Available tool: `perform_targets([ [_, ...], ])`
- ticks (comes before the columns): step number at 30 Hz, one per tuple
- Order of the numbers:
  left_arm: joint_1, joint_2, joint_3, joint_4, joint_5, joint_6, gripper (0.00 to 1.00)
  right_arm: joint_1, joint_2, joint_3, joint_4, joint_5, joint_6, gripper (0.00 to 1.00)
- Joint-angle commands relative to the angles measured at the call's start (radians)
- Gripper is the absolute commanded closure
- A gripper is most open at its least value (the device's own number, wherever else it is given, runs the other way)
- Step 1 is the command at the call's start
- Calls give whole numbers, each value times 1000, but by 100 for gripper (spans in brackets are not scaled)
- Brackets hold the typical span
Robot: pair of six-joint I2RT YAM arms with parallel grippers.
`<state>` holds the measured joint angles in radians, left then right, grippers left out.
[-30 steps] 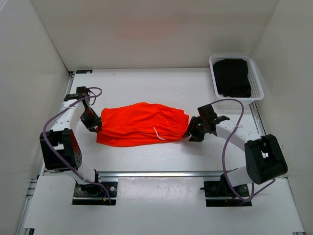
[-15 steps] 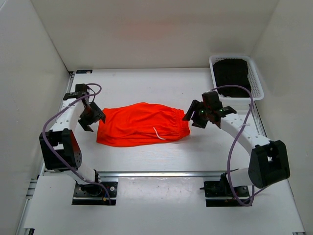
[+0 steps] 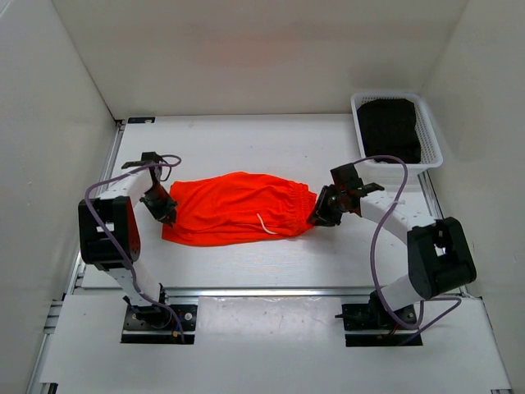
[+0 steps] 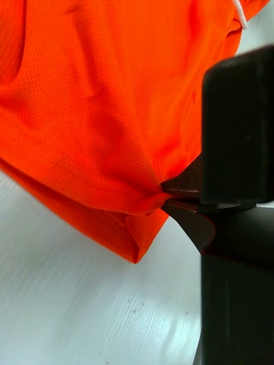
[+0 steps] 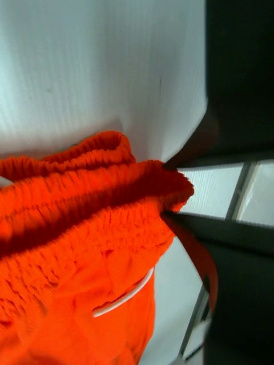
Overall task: Fold and stack the shorts
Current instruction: Fold the shorts
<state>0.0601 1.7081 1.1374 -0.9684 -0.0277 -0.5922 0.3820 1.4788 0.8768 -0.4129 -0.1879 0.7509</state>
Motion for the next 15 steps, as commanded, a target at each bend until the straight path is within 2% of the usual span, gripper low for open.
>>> perform_targets([
  [1, -6, -33, 39, 23, 22, -6, 90, 8, 34, 17, 51, -50, 11, 73],
  [2, -6, -56, 48, 10, 22, -6, 90, 8, 34, 34, 51, -50, 11, 87],
  [4, -6, -80, 90, -22, 12, -15, 90, 8, 34, 63, 31, -32, 1, 100],
  [10, -6, -172, 182, -92, -9, -6, 90, 8, -84, 82, -19, 77, -21, 100],
  [15, -6, -215, 144, -116, 1, 3, 90, 8, -149, 24, -44, 123, -57, 100],
])
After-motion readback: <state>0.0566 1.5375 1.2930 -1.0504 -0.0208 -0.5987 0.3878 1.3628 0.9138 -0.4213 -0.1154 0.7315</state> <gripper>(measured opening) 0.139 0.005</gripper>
